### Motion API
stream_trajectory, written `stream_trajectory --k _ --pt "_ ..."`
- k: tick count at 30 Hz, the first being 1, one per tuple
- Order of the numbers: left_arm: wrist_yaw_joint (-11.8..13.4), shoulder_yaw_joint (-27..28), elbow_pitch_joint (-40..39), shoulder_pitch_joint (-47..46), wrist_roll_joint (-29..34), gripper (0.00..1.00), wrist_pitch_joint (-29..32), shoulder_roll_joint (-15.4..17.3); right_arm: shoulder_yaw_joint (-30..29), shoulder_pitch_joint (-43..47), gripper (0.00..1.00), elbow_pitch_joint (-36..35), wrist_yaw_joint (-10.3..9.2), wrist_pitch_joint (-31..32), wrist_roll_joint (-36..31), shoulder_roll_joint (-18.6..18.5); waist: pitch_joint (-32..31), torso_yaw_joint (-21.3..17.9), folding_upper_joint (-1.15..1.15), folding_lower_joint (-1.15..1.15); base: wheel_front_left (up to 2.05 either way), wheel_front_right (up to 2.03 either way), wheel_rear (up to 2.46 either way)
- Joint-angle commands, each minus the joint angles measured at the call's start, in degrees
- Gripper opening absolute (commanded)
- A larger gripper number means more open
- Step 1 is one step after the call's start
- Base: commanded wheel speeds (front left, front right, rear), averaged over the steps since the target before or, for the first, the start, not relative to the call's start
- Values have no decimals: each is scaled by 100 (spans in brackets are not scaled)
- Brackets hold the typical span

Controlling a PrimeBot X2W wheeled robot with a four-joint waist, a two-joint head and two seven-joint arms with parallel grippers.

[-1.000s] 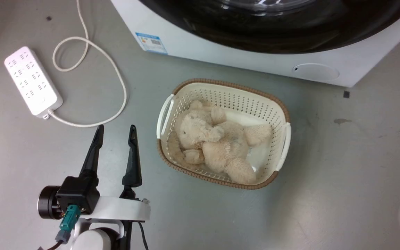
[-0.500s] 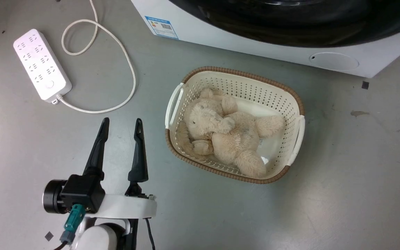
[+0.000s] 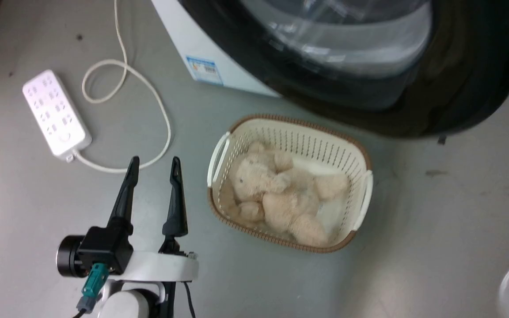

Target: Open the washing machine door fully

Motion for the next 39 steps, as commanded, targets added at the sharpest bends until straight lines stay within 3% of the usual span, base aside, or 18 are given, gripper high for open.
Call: stream_trajectory --k 1,13,27,32,36,37,38,39 --pt "-7 31 41 96 -20 100 -32 4 143 286 0 77 -2 -25 192 70 -309 -121 0 0 0 0 0" --pt "-184 140 275 556 76 100 -32 4 1829 1975 0 267 -2 -150 2074 71 -1203 -235 0 0 0 0 0" --pt "-436 80 394 998 179 100 -32 4 4983 3646 0 -417 -2 -1043 4347 71 -1609 -120 0 0 0 0 0" --pt "-492 88 495 1058 160 100 -32 4 5827 3856 0 -621 -2 -1554 4806 71 -1612 -43 0 0 0 0 0" --pt "-531 108 515 1028 104 100 -32 4 6065 3861 0 -683 -2 -1903 4840 71 -1616 -34 0 0 0 0 0" --pt "-551 101 527 1027 102 100 -32 4 6016 3862 45 -684 -2 -2039 4787 71 -1631 -44 0 0 0 0 0" --pt "-563 103 540 1034 100 100 -32 4 5936 3877 100 -671 -2 -2166 4758 71 -1652 -64 0 0 0 0 0" --pt "-566 111 556 1047 103 100 -32 4 5841 3904 100 -617 -2 -2254 4755 71 -1679 -86 0 0 0 0 0"
